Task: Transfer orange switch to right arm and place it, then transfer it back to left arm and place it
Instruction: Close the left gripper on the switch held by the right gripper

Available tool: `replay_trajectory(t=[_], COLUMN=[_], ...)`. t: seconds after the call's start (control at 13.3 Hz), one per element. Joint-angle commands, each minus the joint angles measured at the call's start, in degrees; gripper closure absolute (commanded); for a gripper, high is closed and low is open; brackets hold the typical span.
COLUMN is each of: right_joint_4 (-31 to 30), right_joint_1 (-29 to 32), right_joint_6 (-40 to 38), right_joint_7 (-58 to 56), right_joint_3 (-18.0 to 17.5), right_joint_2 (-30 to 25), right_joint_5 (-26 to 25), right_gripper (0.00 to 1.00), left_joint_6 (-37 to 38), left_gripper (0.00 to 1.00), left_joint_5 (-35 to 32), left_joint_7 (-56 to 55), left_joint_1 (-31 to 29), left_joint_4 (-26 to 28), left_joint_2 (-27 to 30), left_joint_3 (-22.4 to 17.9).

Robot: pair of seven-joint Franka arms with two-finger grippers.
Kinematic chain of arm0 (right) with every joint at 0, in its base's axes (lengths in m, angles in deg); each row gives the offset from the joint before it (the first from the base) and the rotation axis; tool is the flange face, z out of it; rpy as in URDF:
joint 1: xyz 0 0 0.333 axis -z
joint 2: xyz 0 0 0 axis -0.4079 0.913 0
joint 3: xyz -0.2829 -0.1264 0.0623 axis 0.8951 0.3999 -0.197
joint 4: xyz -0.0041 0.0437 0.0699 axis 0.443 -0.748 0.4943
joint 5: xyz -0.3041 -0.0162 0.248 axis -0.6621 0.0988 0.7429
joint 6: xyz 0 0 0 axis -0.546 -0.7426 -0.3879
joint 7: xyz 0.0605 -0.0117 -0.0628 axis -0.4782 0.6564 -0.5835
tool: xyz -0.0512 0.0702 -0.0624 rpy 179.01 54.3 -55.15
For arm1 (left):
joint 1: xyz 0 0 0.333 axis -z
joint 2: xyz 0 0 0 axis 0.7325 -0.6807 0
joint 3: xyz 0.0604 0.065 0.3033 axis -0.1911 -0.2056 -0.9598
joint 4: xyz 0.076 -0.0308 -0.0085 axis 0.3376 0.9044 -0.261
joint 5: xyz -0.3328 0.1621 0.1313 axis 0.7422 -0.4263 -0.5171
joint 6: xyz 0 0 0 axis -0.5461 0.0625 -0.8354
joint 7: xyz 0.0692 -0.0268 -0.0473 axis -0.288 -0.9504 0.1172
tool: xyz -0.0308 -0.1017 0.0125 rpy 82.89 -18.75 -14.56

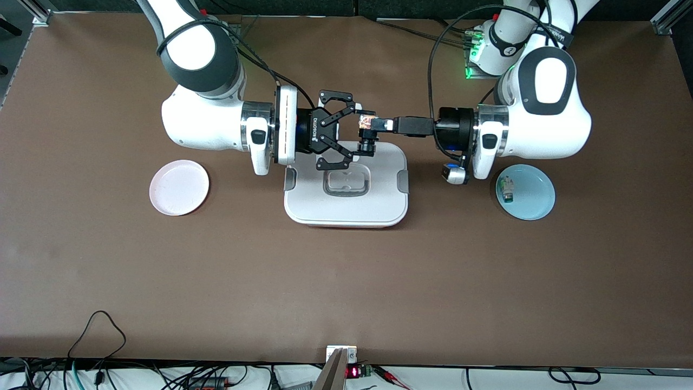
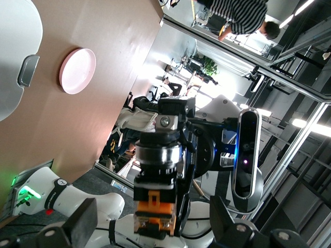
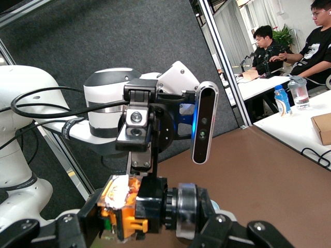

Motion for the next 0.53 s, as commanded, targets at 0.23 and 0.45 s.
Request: replay_trajectory(t=[0.23, 0.45], right_joint_4=[-0.4, -0.4], right_joint_1=[0.0, 0.0], right_joint_6=[0.3, 0.3], right_joint_7=[-0.9, -1.2], right_joint_3=[0.0, 0.1], right_joint_2=[-0.6, -0.6], right_joint_5=[1.2, 1.1], right_gripper=[0.67, 0.67], left_joint_6=[0.3, 0.2], left_gripper=[0.35, 0.82], left_joint_5=[0.9, 0.9], left_joint_7=[0.2, -0.2], left_joint_1=[0.0, 0.0], left_joint_4=[2.0, 1.8], left_joint_2=[2.5, 2.5], left_joint_3=[0.3, 0.3])
